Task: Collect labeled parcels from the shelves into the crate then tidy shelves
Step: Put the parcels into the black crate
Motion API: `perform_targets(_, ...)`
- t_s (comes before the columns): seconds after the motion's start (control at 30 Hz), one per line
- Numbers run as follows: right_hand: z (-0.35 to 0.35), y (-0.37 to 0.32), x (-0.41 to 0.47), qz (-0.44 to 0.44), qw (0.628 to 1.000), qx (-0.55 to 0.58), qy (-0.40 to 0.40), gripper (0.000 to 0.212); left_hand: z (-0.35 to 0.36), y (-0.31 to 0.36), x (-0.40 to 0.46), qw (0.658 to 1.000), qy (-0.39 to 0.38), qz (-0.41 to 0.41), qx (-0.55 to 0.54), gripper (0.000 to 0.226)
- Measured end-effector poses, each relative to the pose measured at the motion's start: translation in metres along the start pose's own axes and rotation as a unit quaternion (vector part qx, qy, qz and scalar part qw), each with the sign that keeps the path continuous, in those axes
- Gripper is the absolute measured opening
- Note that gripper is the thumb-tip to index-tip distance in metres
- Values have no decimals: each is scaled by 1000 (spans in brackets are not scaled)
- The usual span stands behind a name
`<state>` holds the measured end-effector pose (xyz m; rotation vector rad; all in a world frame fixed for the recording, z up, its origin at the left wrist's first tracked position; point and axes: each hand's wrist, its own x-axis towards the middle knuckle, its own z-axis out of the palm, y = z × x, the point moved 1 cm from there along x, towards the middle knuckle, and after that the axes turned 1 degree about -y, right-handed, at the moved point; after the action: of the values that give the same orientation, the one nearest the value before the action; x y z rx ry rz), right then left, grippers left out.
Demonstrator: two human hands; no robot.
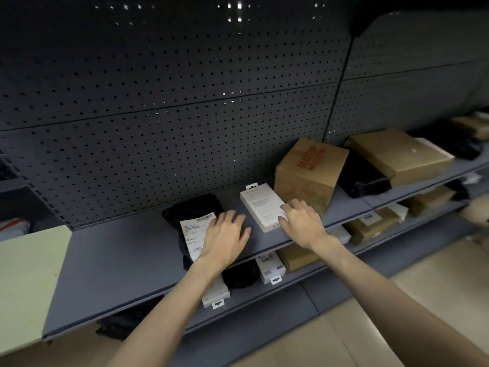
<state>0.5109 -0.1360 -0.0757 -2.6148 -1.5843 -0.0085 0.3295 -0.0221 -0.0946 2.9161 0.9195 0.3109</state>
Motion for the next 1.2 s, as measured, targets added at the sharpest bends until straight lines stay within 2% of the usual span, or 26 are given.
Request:
perform_targets(0.13, 4, 33, -11, 20, 1000, 13, -7, 37, 12, 35, 18, 1000, -16, 5, 14, 45)
perform_targets(0.37, 23, 62, 13, 19, 994, 87, -60, 42, 30, 69, 39, 995, -60, -79, 4, 49)
perform_targets(0.77, 62, 73, 34, -78, 981, 173, -37, 41, 47, 89, 25, 970, -67, -218, -86, 54)
perform_targets(0.83, 59, 70, 35, -80, 968, 234, -47, 39, 47, 88, 26, 962, -63, -242, -114, 52)
perform_targets(0.93, 48, 65, 30, -56, 922, 375, -74, 37, 45, 88, 28, 947, -44, -265, -174, 36)
perform_targets(1.0, 39, 62, 27, -38, 892, 443, -86, 35, 44, 89, 28, 940, -39, -270, -204, 46)
perform_targets(1.07, 31, 61, 27, -30, 876, 473, -90, 30, 45, 90, 31, 936, -38, -267, -225, 60)
perform_targets(1.2, 19, 59, 32, -26, 864, 496, -84, 24, 39, 96, 45, 924, -7, -263, -277, 52)
